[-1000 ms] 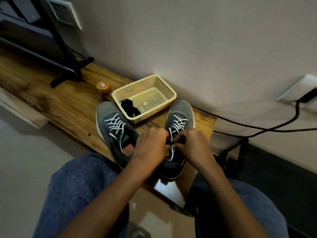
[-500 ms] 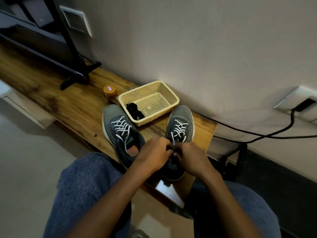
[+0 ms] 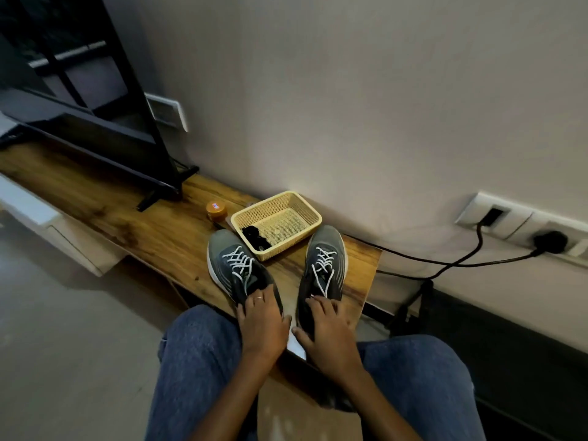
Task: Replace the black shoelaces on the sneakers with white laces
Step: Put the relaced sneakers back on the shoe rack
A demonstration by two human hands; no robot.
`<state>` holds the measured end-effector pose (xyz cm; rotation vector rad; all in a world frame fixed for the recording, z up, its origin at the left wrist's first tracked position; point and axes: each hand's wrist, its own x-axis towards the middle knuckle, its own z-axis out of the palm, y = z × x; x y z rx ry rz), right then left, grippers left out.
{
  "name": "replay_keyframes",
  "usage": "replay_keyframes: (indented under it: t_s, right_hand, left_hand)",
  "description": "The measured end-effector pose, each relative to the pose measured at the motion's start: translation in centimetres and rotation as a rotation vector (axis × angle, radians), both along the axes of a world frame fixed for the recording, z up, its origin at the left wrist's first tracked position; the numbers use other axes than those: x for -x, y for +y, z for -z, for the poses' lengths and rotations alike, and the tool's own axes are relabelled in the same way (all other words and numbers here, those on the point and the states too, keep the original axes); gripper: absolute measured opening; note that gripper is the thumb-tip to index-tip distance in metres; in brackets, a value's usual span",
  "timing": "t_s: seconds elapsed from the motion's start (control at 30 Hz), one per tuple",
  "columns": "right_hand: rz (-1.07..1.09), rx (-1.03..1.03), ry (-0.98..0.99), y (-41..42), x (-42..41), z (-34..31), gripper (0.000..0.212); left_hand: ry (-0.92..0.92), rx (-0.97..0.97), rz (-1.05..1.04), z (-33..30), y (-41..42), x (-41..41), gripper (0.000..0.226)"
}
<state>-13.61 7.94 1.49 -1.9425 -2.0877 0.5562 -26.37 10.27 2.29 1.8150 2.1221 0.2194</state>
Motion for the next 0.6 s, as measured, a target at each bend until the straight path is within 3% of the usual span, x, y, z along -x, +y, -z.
replay_keyframes:
  t_s: [0.1, 0.23, 0.33, 0.6]
  right_hand:
    - [0.045, 0.043, -0.095, 0.0, 1.2, 0.3, 0.064]
    - [0.144, 0.090, -0.153, 0.9, 1.9, 0.1, 0.061]
    - [0.181, 0.089, -0.203, 0.9, 1.9, 1.0, 0.053]
    - [0.211, -0.122, 0.018, -1.8, 0.1, 3.8, 0.030]
  left_hand:
    - [-0.029, 0.027, -0.048, 0.2, 0.3, 0.0, 0.065]
    - [-0.040, 0.011, -0.063, -0.7, 0.7, 0.6, 0.033]
    - [-0.057, 0.024, -0.049, -0.9, 0.3, 1.0, 0.030]
    - [-0.149, -0.027, -0.050, -1.0, -4.5, 0.7, 0.027]
